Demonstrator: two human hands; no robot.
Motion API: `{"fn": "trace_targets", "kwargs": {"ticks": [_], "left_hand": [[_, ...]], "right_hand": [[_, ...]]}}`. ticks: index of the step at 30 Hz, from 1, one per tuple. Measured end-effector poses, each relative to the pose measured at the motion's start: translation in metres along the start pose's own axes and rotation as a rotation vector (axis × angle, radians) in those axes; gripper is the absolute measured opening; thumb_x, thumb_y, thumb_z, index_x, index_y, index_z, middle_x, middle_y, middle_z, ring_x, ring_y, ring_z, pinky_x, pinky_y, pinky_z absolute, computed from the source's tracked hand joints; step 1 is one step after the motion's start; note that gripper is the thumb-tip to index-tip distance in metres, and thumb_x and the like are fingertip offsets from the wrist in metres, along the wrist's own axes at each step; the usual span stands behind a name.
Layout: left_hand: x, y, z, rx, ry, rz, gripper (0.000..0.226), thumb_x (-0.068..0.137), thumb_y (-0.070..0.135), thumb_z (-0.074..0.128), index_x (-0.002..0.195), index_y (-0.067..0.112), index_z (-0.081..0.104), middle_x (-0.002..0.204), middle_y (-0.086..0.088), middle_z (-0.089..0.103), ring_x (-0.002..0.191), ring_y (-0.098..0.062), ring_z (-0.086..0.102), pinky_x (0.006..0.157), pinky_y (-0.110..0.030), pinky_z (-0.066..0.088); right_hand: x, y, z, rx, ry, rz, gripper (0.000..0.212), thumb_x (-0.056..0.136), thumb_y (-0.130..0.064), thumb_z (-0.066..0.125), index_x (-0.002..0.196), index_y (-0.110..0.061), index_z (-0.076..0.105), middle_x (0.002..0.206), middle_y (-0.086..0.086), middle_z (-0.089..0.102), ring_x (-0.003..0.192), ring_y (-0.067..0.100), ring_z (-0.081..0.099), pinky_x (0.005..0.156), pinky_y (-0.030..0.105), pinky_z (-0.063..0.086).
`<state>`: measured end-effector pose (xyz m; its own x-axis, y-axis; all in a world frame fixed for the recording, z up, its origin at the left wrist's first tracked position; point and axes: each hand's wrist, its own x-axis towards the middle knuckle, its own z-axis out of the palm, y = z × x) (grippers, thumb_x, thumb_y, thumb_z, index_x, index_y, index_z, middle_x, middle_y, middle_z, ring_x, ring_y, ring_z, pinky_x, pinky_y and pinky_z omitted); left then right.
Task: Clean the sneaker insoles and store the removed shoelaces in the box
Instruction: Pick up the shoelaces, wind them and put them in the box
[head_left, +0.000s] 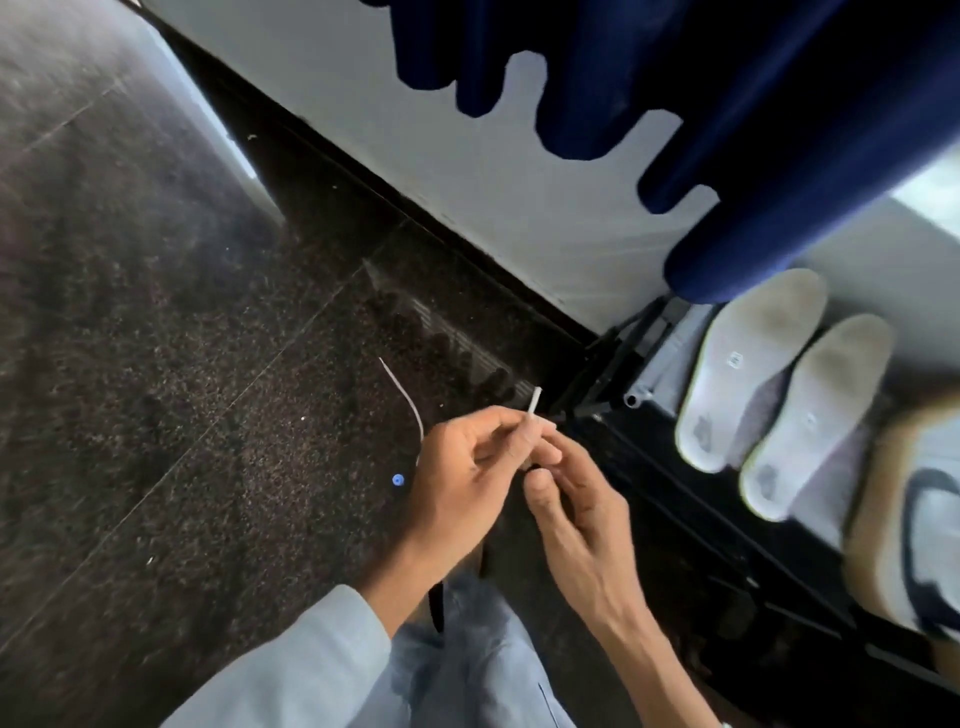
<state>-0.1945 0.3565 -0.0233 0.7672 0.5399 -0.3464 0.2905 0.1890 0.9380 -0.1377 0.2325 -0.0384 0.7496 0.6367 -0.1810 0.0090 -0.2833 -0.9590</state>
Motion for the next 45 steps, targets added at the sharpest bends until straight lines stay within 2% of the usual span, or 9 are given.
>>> {"fn": "trace_targets", "kwargs": {"ticks": [5,10,15,23,27,31,35,39,45], "left_hand": [[-0.053,0.040,0.029,-0.298,-0.050,-0.203,0.023,0.101,0.020,0.055,0.102,0.011,0.076,0.089,-0.012,0.079,0.086,-0.020,0.076,0.078,-0.037,0.057],[-0.096,0.062,0.045,-0.346,-0.072,-0.192,0.021,0.102,0.015,0.053,0.111,0.010,0.071,0.098,-0.011,0.079,0.088,-0.025,0.077,0.077,-0.028,0.062],[-0.128,0.090,0.051,-0.250,-0.084,-0.073,0.022,0.101,0.006,0.054,0.118,0.013,0.067,0.102,-0.010,0.078,0.087,-0.018,0.076,0.078,-0.024,0.061],[-0.182,0.120,0.091,0.227,-0.775,0.001,0.051,0.104,0.044,0.040,0.109,0.008,0.075,0.098,-0.011,0.079,0.094,-0.017,0.076,0.089,-0.025,0.058],[-0.227,0.125,0.128,0.232,-0.887,0.029,0.043,0.103,0.039,0.045,0.108,0.007,0.074,0.094,-0.015,0.079,0.092,-0.025,0.076,0.093,-0.037,0.059],[-0.271,0.124,0.168,0.216,-0.907,0.023,0.040,0.105,0.023,0.042,0.105,0.000,0.074,0.090,-0.011,0.078,0.090,-0.023,0.076,0.095,-0.027,0.056],[-0.315,0.119,0.216,-0.037,-0.919,-0.069,0.042,0.104,0.020,0.039,0.110,-0.004,0.072,0.096,-0.015,0.078,0.091,-0.025,0.075,0.089,-0.031,0.059],[-0.345,0.115,0.272,-0.331,-0.687,-0.215,0.042,0.105,0.028,0.039,0.121,0.004,0.070,0.114,-0.020,0.075,0.109,-0.029,0.073,0.091,-0.031,0.060],[-0.361,0.091,0.325,-0.208,-0.528,-0.242,0.038,0.107,0.023,0.035,0.127,0.009,0.064,0.124,-0.012,0.073,0.119,-0.023,0.069,0.103,-0.030,0.055]], "right_hand": [[-0.056,-0.034,-0.023,0.017,0.026,-0.011,0.026,0.097,-0.016,0.057,0.123,-0.013,0.061,0.101,-0.005,0.074,0.096,0.018,0.072,0.083,0.029,0.057],[-0.111,-0.066,-0.046,-0.221,0.181,-0.076,0.014,0.094,-0.023,0.062,0.107,-0.026,0.068,0.089,-0.014,0.072,0.079,0.010,0.071,0.068,0.025,0.057],[-0.172,-0.107,-0.082,-0.568,0.193,-0.210,0.015,0.090,-0.013,0.070,0.102,-0.021,0.073,0.085,-0.013,0.064,0.068,0.003,0.060,0.057,0.014,0.048],[-0.248,-0.161,-0.160,-0.723,0.189,-0.302,0.019,0.088,-0.005,0.067,0.104,-0.013,0.073,0.096,-0.003,0.064,0.084,0.014,0.064,0.066,0.032,0.056],[-0.278,-0.164,-0.205,-0.717,0.133,-0.279,0.022,0.090,-0.008,0.062,0.109,-0.016,0.071,0.100,-0.005,0.062,0.090,0.010,0.063,0.072,0.029,0.055],[-0.306,-0.150,-0.245,-0.547,0.135,-0.227,0.016,0.094,-0.013,0.064,0.106,-0.018,0.073,0.096,-0.010,0.063,0.082,0.006,0.063,0.070,0.015,0.048],[-0.333,-0.125,-0.280,-0.326,0.165,-0.171,0.010,0.092,-0.012,0.068,0.100,-0.012,0.074,0.092,-0.005,0.070,0.084,0.009,0.068,0.072,0.021,0.055],[-0.376,-0.093,-0.297,-0.319,0.102,-0.115,0.015,0.093,-0.003,0.061,0.086,-0.016,0.065,0.081,-0.010,0.065,0.076,0.003,0.063,0.067,0.022,0.050],[-0.443,-0.079,-0.314,-0.446,-0.057,-0.077,0.031,0.101,-0.042,0.046,0.093,-0.018,0.062,0.081,-0.007,0.060,0.070,0.010,0.056,0.064,0.033,0.049]]}}
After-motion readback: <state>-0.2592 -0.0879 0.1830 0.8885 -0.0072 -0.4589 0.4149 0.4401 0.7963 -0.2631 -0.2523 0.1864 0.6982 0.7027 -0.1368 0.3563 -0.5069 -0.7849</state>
